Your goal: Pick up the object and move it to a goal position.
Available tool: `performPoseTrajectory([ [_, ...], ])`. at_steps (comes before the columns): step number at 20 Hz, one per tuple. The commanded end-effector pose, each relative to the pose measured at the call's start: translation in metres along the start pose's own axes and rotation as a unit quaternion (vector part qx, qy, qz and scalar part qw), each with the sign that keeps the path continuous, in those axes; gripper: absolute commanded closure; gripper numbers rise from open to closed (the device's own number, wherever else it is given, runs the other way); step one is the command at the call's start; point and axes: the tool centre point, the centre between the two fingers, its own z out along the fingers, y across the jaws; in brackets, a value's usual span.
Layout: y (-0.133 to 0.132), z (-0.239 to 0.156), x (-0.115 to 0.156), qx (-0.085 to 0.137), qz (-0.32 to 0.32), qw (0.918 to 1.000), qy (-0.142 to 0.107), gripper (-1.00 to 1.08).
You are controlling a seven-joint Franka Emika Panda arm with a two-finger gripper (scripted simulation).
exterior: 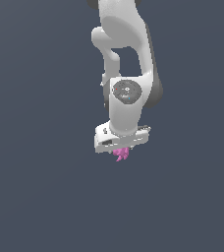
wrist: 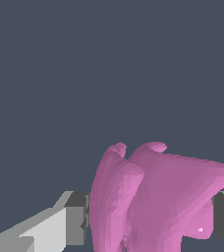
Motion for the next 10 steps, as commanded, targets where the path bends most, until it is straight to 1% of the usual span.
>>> performPoseTrajectory([
  [1, -0.011, -0.024, -0.008, 0.0, 0.0, 1.0, 0.0, 1.08],
  [10, -0.055, -0.118, -0.038, -0.001, 0.0, 1.0, 0.0, 1.08],
])
